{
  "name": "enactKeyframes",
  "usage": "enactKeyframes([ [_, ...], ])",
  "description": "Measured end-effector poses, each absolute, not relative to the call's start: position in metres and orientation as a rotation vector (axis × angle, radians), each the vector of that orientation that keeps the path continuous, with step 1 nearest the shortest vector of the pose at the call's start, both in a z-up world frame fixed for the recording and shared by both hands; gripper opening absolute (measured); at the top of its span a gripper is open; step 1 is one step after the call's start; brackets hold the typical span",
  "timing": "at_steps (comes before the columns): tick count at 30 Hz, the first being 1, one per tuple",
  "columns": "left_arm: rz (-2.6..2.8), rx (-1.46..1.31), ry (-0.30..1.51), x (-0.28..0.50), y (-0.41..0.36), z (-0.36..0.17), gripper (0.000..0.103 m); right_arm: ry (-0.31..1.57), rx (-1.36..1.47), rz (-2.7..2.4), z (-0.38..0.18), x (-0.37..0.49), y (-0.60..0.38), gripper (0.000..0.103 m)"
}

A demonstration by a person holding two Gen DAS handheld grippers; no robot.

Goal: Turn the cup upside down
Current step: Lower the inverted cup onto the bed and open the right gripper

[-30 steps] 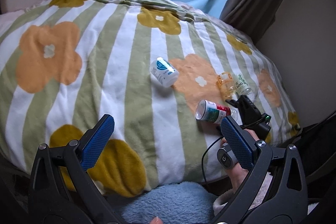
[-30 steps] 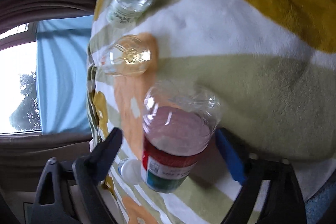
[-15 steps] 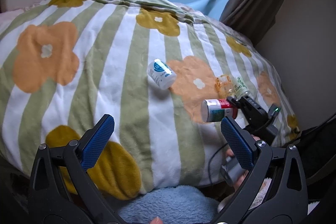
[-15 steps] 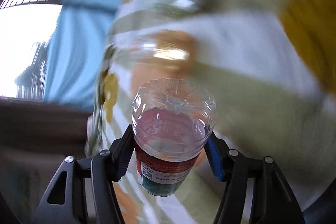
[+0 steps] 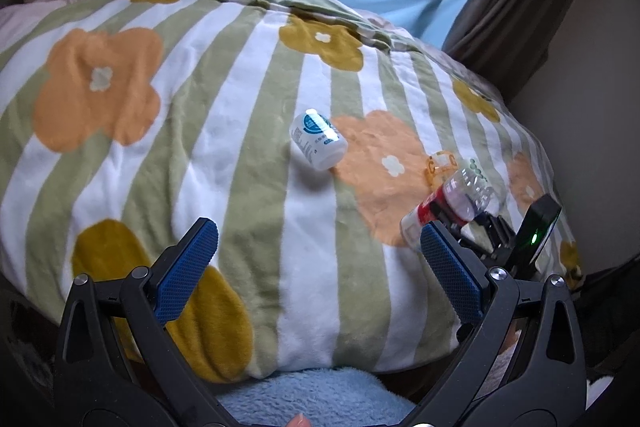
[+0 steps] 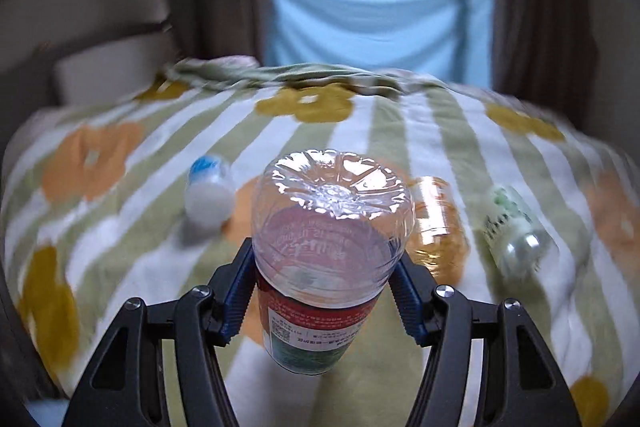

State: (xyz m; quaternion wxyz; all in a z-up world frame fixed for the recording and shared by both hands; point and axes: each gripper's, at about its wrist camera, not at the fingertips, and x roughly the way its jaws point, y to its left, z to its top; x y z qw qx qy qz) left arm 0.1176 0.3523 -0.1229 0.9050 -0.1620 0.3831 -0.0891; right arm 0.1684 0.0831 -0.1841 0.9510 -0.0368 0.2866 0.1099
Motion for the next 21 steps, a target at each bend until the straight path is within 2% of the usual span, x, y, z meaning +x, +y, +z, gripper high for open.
enactKeyframes([
  [7, -0.131, -0.328, 0.796, 0.124, 0.336, -0.131, 0.101, 0.577, -0.18, 0.338, -0.206, 0.164, 0.096, 0.059],
  [16, -0.127, -0.322, 0.802, 0.133, 0.332, -0.133, 0.101, 0.555, -0.149, 0.373, -0.207, 0.163, 0.091, 0.06],
  [18, -0.127, -0.319, 0.801, 0.134, 0.331, -0.132, 0.101, 0.558, -0.118, 0.382, -0.207, 0.164, 0.088, 0.072],
  [19, -0.127, -0.319, 0.801, 0.134, 0.331, -0.132, 0.101, 0.574, -0.1, 0.379, -0.208, 0.166, 0.086, 0.087],
  [20, -0.126, -0.317, 0.801, 0.134, 0.331, -0.132, 0.101, 0.577, -0.094, 0.372, -0.207, 0.168, 0.085, 0.096],
  [21, -0.126, -0.32, 0.8, 0.133, 0.331, -0.132, 0.101, 0.569, -0.096, 0.369, -0.207, 0.167, 0.085, 0.097],
])
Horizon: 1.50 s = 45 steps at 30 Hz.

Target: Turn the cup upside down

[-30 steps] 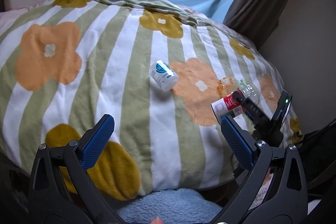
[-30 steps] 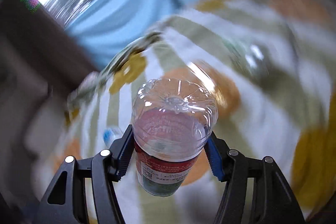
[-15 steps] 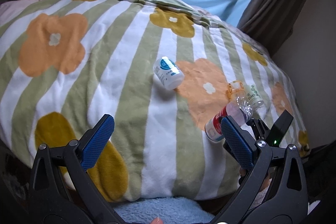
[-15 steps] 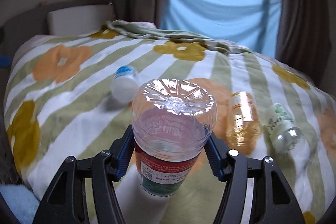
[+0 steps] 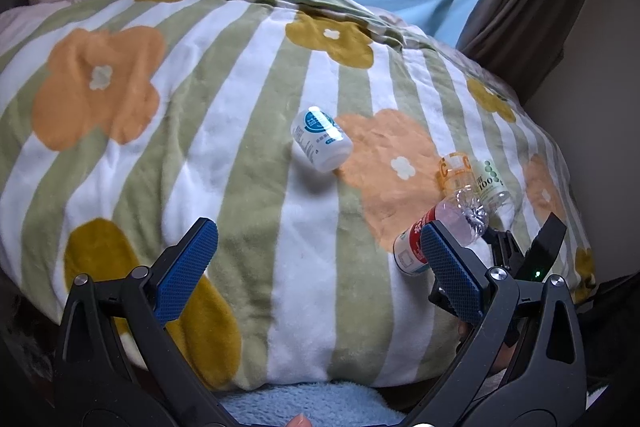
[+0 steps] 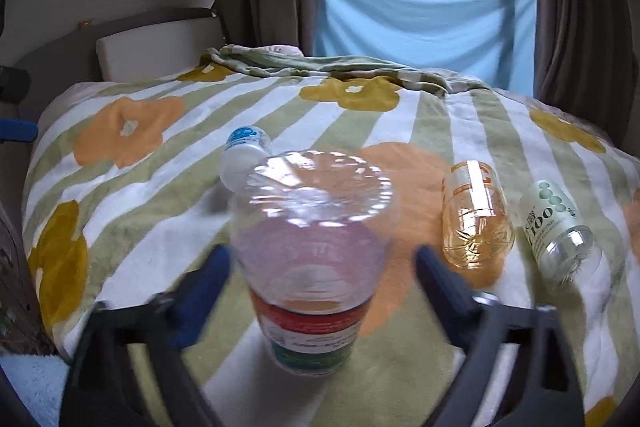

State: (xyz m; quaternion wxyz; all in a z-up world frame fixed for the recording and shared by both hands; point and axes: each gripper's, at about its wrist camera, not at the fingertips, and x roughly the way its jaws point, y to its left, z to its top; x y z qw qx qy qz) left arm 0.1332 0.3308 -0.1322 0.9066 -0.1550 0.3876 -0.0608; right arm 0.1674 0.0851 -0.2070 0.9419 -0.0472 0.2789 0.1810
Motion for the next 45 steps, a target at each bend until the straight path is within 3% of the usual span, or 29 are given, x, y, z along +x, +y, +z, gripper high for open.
enactKeyframes([
  [3, -0.126, -0.32, 0.798, 0.133, 0.33, -0.132, 0.101, 0.539, -0.094, 0.371, -0.204, 0.164, 0.084, 0.103],
  [17, -0.123, -0.281, 0.727, 0.104, 0.321, -0.103, 0.101, 0.521, -0.025, 0.347, -0.17, 0.14, 0.07, 0.103],
  [23, -0.111, -0.239, 0.633, 0.073, 0.315, -0.074, 0.101, 0.469, -0.051, 0.33, -0.126, 0.106, 0.06, 0.103],
  [34, -0.109, -0.108, 0.356, 0.028, 0.273, -0.021, 0.103, 0.258, -0.11, 0.042, 0.006, 0.021, 0.03, 0.103],
  [45, -0.061, -0.022, 0.21, -0.004, 0.247, -0.013, 0.103, 0.236, 0.04, -0.01, 0.03, -0.007, 0.008, 0.103],
])
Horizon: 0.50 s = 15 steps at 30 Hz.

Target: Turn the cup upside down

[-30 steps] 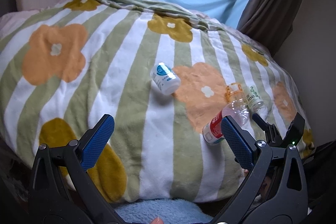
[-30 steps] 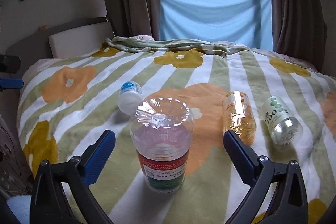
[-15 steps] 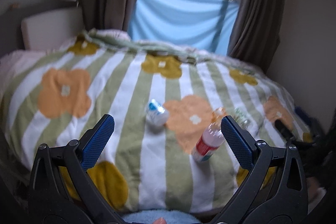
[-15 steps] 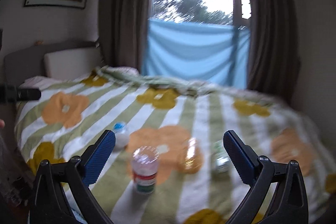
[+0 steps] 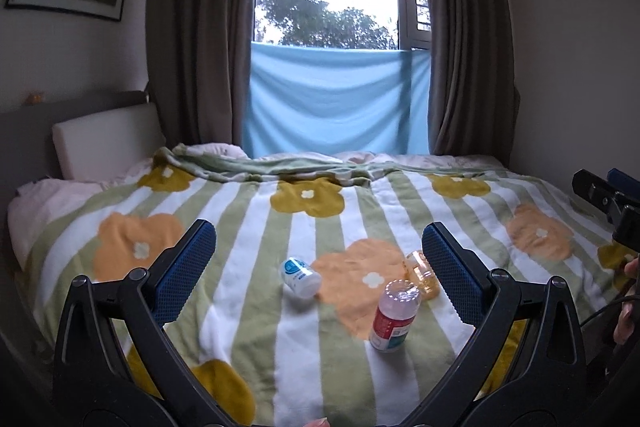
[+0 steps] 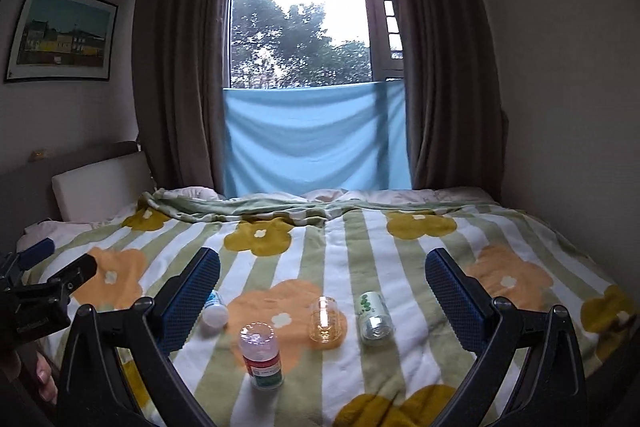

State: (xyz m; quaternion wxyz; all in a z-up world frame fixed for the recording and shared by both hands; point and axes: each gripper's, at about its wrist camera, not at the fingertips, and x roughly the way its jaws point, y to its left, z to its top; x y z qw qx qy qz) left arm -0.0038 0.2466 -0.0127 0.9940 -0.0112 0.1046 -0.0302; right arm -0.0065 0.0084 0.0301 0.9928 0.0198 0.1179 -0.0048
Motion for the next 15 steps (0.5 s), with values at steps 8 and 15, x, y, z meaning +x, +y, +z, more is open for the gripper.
enactKeyframes([
  [8, -0.05, -0.022, 0.19, -0.0107, 0.2475, -0.0096, 0.103, 0.25, 0.045, -0.035, 0.0272, -0.0104, 0.0063, 0.103],
  [15, -0.05, -0.018, 0.183, -0.0118, 0.2465, -0.0092, 0.103, 0.248, 0.037, -0.042, 0.0275, -0.0109, 0.0063, 0.103],
])
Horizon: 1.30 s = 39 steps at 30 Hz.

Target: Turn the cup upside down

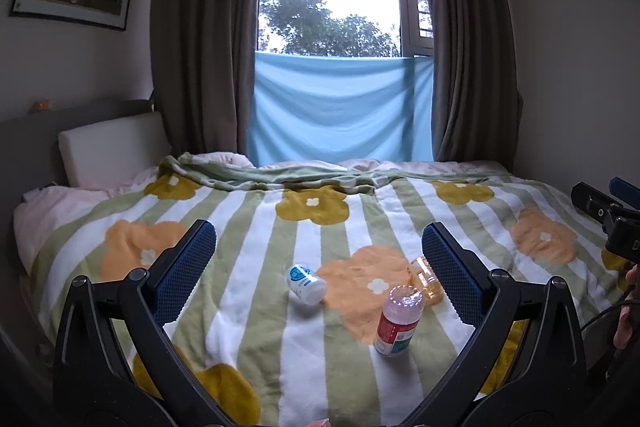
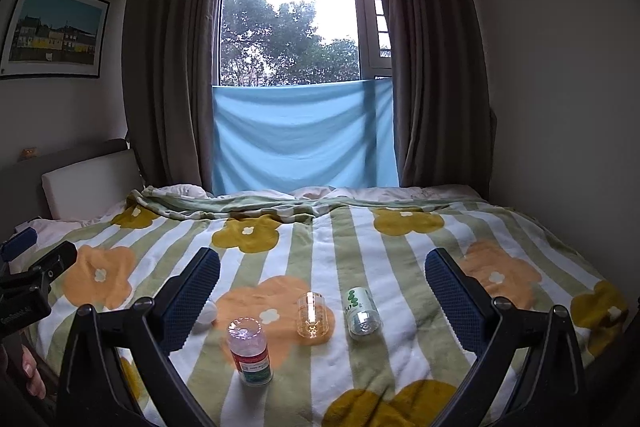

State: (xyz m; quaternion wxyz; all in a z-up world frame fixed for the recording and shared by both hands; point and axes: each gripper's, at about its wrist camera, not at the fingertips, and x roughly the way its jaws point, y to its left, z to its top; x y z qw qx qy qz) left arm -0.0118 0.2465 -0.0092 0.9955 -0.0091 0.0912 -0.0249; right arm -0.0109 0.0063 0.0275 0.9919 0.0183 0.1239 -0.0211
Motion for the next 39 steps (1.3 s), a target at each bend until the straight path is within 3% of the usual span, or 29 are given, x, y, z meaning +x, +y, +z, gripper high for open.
enactKeyframes([
  [39, -0.067, -0.014, 0.146, -0.019, 0.244, -0.003, 0.103, 0.244, 0.0, -0.042, 0.022, -0.005, 0.02, 0.103],
])
